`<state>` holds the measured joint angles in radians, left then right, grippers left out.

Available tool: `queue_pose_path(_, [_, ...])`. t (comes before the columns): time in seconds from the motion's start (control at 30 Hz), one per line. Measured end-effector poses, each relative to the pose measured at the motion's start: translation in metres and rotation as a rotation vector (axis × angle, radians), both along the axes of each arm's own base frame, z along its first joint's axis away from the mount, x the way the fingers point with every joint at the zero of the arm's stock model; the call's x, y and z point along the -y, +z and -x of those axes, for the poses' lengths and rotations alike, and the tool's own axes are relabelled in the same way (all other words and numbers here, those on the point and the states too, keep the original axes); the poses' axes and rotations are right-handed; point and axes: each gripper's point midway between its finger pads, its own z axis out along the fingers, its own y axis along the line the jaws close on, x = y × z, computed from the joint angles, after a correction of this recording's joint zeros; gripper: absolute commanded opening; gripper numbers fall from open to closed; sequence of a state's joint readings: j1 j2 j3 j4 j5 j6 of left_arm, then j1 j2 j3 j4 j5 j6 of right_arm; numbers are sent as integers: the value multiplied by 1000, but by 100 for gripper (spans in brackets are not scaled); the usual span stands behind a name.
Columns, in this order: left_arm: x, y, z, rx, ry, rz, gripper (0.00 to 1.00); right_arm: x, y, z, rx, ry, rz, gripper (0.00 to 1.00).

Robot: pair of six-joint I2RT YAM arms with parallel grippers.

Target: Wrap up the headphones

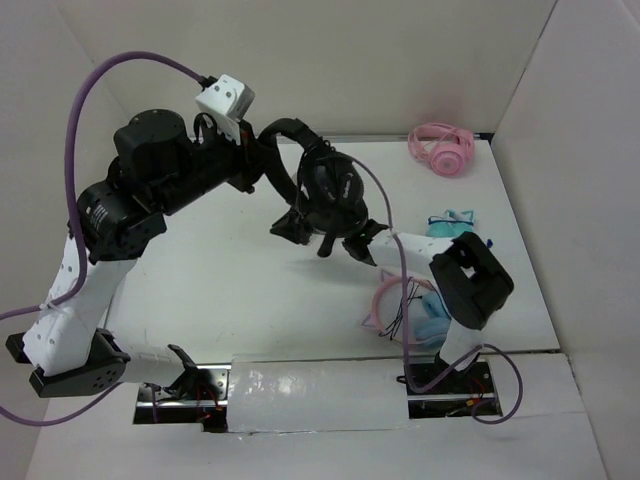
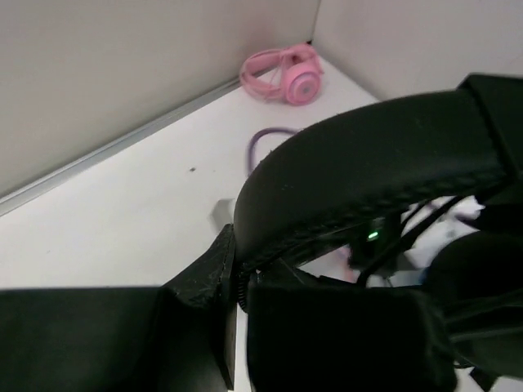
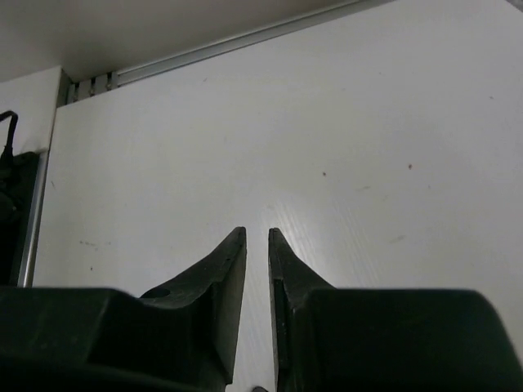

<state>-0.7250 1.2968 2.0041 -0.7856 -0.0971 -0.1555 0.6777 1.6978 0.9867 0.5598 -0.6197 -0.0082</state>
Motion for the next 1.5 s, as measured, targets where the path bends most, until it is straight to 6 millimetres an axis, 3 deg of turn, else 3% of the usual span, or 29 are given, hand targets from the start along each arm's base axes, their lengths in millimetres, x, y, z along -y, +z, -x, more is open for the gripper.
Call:
queue_pose_path(0.17, [14,37,6,71,-57,70,0,-45,-11,-4,-45,47,-29,29])
queue_pose_path(0.27, [11,42,9,86,-55,79,0,-52,-23,2,-79,59,-20,28])
queue_pose_path(0.37, [9,45,8,95,-42,85,0,-54,-21,6,-88,66,-37,26])
queue_pose_path(0.53, [-1,47,-1,107,32,87,0,-47,-30,21,-123,86,-63,1])
queue_pose_path(0.67, [-14,42,-20,118,149,57,0,-27,-51,56,-200,86,-41,0])
queue_pose_path(0.77, [-24,31,-49,98,250,34,0,-9,-64,96,-248,68,-9,0])
queue_pose_path(0.87, [-39,2,-84,-2,328,21,0,3,-60,132,-267,46,-2,0])
queue_pose_path(0.93, [-56,-23,-107,-105,387,36,0,3,-50,145,-268,7,-2,0])
queue_pose_path(1.03, [-85,-71,-134,-309,486,81,0,-3,-35,153,-258,-101,11,0])
queue_pose_path(1.07, [-94,-87,-139,-380,518,95,0,4,-44,145,-264,-219,65,0])
queue_pose_path(1.1, [-102,-105,-141,-460,550,106,0,-6,-30,156,-251,-195,44,0])
queue_pose_path(1.2, [-119,-157,-142,-661,641,119,0,2,-32,157,-237,-351,140,0])
queue_pose_path(1.33, [-131,-229,-127,-892,764,101,0,37,-33,143,-184,-572,290,0])
queue_pose_path(1.5, [-133,-291,-104,-1077,870,85,0,87,-24,119,-35,-780,487,0])
